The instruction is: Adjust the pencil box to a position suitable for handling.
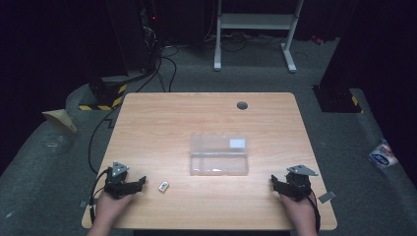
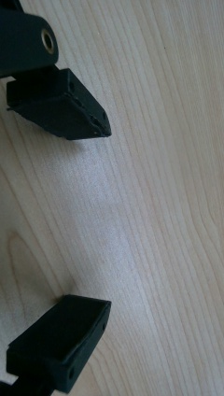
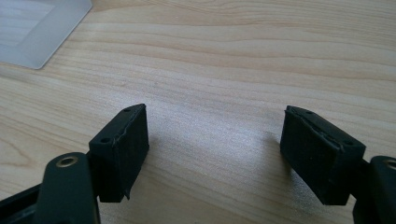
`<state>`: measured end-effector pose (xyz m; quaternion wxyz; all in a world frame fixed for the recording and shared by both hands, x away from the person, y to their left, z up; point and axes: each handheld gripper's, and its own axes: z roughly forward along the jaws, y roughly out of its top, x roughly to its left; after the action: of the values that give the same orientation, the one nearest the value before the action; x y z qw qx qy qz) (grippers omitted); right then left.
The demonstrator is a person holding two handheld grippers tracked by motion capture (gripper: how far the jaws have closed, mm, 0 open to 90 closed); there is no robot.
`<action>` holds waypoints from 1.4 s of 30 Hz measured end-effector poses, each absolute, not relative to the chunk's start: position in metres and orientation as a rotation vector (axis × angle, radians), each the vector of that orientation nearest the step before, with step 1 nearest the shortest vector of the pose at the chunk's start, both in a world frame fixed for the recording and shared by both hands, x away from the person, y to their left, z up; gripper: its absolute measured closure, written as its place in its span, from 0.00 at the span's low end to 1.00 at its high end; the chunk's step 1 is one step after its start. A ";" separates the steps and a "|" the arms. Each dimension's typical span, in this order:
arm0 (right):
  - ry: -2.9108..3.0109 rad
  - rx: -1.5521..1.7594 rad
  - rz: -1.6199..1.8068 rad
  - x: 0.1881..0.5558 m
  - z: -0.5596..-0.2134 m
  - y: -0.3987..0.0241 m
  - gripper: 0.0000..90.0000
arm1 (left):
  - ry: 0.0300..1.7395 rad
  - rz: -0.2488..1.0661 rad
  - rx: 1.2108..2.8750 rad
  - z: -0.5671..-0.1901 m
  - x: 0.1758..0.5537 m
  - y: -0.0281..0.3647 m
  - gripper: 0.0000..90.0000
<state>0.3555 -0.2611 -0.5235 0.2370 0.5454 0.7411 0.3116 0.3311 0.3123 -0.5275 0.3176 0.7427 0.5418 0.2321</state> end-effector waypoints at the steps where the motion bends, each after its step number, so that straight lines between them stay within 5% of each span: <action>1: 2.030 1.497 0.853 0.355 -0.523 -0.261 0.26 | 1.418 0.613 1.955 -0.527 0.331 0.313 0.16; 42: 2.032 1.480 0.854 0.356 -0.524 -0.261 0.28 | 1.177 0.473 2.052 -0.517 0.306 0.235 0.20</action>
<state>0.3563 -0.2606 -0.5236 0.2410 0.5409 0.7429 0.3123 0.3057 0.2347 -0.5168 0.3564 0.7948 0.4557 0.1833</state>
